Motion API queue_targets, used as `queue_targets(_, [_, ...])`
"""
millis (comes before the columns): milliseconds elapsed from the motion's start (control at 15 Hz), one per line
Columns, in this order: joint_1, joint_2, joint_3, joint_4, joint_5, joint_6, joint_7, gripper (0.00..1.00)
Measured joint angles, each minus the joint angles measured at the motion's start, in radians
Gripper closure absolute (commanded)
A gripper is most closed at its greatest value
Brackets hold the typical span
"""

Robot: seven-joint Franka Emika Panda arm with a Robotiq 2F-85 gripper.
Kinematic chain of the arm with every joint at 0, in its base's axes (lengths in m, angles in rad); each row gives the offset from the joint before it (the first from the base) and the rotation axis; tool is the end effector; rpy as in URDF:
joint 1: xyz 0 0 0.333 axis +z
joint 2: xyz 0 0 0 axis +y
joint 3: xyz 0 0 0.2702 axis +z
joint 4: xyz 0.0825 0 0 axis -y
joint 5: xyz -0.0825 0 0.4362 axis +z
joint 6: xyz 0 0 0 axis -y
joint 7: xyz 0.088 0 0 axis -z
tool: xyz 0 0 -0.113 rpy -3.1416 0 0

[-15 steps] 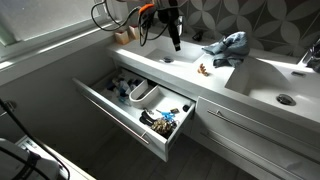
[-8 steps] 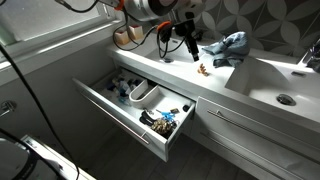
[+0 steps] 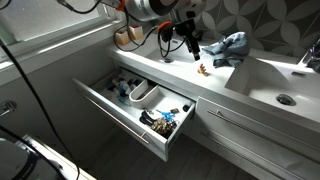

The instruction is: Put the hair clip in the open drawer

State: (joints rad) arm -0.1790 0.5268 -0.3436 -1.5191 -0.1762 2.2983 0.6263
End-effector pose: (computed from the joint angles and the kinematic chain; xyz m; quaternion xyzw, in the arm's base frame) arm 0.6605 -0.3484 0.3319 0.8630 -0.4613 0.1446 0.1465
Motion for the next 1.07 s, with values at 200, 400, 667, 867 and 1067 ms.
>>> queue_targets(200, [0.0, 0.008, 0.001, 0.012, 0.0, -0.021, -0.094, 0.0])
queue_targets(400, [0.0, 0.034, -0.004, 0.051, -0.017, -0.036, -0.15, 0.0])
queue_targets(667, [-0.001, 0.093, -0.009, 0.118, -0.03, -0.036, -0.172, 0.0])
queue_targets(867, [-0.001, 0.146, -0.009, 0.171, -0.03, -0.037, -0.179, 0.02])
queue_targets(1067, [-0.008, 0.202, -0.009, 0.23, -0.03, -0.042, -0.179, 0.24])
